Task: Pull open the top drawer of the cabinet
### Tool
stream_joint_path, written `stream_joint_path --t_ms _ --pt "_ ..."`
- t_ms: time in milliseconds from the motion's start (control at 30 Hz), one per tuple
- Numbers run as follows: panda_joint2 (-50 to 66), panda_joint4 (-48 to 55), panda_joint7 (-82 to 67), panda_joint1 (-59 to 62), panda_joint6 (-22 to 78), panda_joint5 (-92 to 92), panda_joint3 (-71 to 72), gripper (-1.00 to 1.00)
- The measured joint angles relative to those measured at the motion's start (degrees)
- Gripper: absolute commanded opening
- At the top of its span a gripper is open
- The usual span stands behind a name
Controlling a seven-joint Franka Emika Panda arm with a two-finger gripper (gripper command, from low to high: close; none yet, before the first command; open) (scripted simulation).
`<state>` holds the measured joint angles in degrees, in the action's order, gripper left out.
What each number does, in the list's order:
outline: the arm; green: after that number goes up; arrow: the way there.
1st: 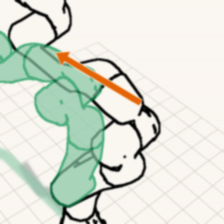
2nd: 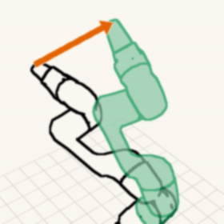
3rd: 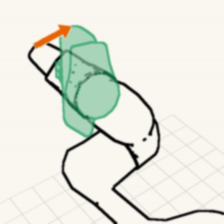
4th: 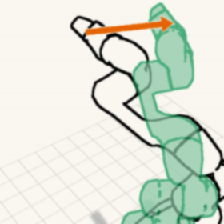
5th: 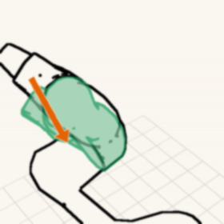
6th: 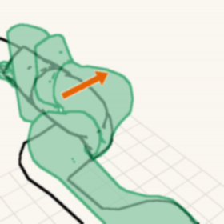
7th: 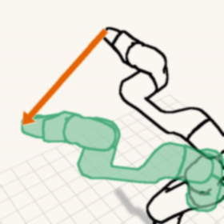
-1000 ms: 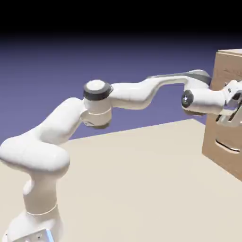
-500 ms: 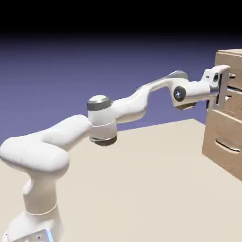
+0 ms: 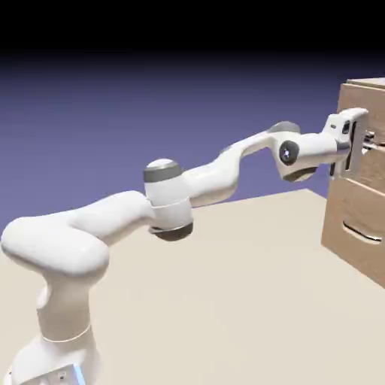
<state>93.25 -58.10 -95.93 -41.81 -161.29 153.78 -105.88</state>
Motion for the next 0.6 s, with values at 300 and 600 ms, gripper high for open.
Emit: stream_joint_path --t_ms 300,600 --pt "2.4 -18.7 -5.1 -11.0 7.4 4.5 -0.2 -1.00" --pt "4.6 -37.4 -8.2 -22.5 14.3 6.2 0.3 -1.00"
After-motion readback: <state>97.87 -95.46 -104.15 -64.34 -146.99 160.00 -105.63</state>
